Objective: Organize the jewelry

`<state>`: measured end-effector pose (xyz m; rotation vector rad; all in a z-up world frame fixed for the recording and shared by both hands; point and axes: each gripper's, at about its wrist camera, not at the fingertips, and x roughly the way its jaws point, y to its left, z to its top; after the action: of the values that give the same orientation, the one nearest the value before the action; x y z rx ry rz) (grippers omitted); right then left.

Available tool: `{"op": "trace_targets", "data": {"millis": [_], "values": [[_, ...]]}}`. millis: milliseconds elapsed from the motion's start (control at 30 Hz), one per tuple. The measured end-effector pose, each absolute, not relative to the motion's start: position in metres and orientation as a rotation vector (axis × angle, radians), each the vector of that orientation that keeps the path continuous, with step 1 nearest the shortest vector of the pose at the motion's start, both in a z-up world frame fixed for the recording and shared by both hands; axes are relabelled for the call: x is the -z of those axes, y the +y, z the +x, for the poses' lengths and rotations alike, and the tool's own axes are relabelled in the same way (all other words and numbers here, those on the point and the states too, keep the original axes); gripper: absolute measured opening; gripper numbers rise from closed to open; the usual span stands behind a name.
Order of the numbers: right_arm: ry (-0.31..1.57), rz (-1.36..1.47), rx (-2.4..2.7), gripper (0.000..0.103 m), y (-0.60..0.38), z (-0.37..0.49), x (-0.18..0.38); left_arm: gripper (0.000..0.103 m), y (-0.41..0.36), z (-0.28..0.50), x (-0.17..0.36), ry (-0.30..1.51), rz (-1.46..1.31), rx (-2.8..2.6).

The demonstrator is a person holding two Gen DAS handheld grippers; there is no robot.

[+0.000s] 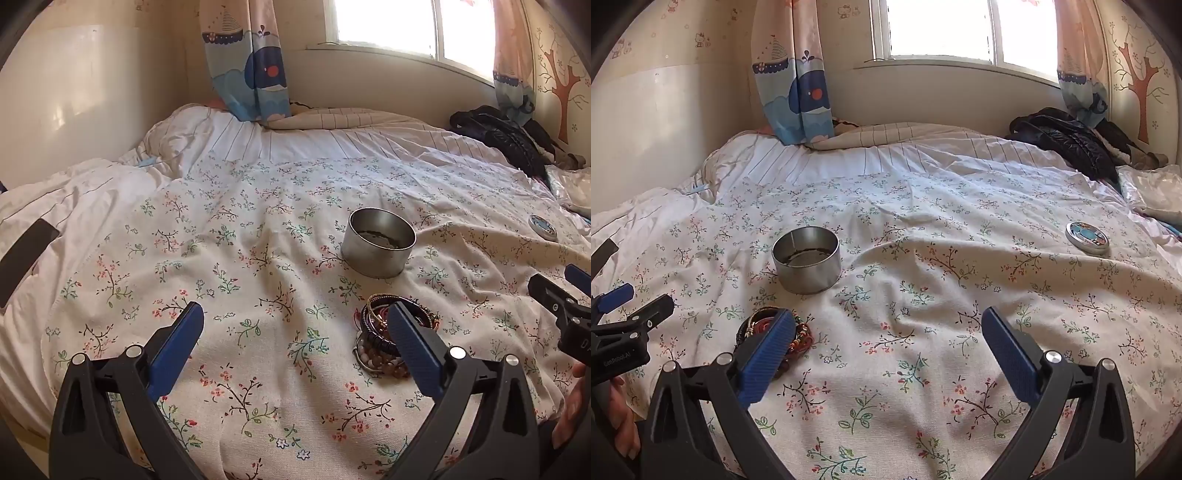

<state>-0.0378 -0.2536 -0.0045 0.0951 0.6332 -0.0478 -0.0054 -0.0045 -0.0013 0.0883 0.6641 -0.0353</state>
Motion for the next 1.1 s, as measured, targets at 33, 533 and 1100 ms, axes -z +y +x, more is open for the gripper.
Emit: {"op": "trace_targets", "data": {"millis": [33, 533, 1100], "values": [[0.633, 0.095, 0.048, 0.097, -0.2539, -0.0378, 0.0045, 0.096, -0.0044, -0.0054, 0.0013, 0.664, 0.088, 0.035], [0.633, 0.095, 0.048, 0.097, -0.2540, -0.0375, 0.0044, 0.096, -0.0032, -0.0046, 0.0012, 0.667, 0.087, 0.036], [0.662, 0.082, 0.030, 0.097, -0.2505, -0.0305, 0.0066, 0.096, -0.0055, -0.0065, 0.0039, 0.669, 0.087, 0.041]]}}
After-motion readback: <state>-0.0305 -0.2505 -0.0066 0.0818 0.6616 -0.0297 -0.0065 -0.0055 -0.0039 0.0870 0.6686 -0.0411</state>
